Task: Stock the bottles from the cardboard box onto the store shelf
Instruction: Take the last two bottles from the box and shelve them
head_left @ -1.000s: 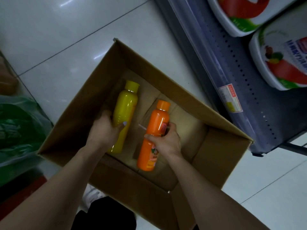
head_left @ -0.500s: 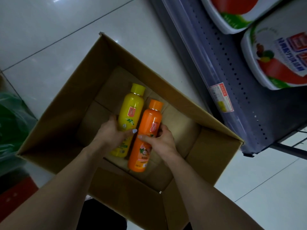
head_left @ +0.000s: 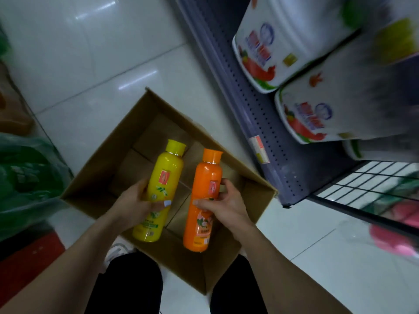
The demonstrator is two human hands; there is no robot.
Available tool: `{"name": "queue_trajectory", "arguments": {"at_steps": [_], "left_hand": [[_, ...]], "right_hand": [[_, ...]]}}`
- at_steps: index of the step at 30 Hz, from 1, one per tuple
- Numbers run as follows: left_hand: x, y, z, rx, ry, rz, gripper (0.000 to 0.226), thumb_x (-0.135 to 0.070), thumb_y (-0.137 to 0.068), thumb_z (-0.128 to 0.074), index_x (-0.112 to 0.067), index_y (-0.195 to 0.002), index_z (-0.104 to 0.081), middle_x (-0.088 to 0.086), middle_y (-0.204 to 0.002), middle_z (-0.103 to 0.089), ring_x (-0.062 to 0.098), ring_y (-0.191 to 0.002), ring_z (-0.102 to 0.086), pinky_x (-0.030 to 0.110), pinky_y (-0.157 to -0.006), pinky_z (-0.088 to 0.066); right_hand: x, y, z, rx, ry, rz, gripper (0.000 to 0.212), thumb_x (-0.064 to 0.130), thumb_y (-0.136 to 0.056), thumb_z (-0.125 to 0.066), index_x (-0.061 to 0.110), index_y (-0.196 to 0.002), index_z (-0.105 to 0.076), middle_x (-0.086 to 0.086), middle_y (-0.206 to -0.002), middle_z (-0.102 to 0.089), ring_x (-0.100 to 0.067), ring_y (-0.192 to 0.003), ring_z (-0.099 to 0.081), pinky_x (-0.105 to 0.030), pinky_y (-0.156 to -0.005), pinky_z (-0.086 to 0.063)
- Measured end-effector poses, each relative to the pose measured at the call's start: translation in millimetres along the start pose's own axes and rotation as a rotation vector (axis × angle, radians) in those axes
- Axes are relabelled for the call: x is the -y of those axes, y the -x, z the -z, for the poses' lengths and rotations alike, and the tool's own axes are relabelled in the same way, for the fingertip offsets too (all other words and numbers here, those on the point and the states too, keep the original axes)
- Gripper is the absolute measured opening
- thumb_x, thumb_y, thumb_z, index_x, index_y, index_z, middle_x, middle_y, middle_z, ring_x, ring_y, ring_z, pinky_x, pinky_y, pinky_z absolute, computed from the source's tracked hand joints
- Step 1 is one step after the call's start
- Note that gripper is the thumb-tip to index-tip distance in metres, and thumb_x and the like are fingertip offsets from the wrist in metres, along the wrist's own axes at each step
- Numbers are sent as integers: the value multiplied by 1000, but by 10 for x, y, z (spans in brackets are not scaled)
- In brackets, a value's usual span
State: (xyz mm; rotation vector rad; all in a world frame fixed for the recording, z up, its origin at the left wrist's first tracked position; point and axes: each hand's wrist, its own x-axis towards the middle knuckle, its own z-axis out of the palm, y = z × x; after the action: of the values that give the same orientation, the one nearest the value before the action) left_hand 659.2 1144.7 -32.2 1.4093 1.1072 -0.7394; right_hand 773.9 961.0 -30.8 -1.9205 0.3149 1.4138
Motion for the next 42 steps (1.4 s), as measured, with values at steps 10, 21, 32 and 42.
{"name": "queue_trajectory", "arguments": {"at_steps": [10,21,32,42], "left_hand": [[-1232,1977,391,-141,100,-264,63,-50,-46,-79,-25,-102,-64,-1,-95,-74,17,-86,-71,45,-79,-58],[-2223,3903,648,-99,96,-465,40,-25,-61,-87,-24,-94,-65,-8,-82,-74,5,-73,-69,30,-71,-54],[-3402,5170,1355,98,3,-718,82,-59,-30,-87,-21,-100,-67,0,-97,-76,15,-85,-73,29,-72,-58],[-4518,6097,1615,180,-109,-1096,44,-21,-56,-83,-19,-97,-67,-5,-94,-77,12,-86,-72,28,-74,-58]], "right_hand": [[1096,1908,581,-10,21,174,71,25,-57,-89,33,-114,-49,4,-115,-65,-15,-104,-64,-44,-95,-52],[2177,4038,1069,-26,57,387,61,30,-57,-88,39,-102,-48,5,-116,-64,-14,-104,-64,-41,-93,-52],[3086,5617,1370,-288,-66,611,62,26,-62,-87,36,-110,-49,11,-110,-63,-12,-100,-65,-34,-82,-57],[3781,6651,1536,-628,-197,825,62,25,-58,-90,25,-109,-55,1,-97,-75,-13,-85,-73,-40,-80,-60]]}}
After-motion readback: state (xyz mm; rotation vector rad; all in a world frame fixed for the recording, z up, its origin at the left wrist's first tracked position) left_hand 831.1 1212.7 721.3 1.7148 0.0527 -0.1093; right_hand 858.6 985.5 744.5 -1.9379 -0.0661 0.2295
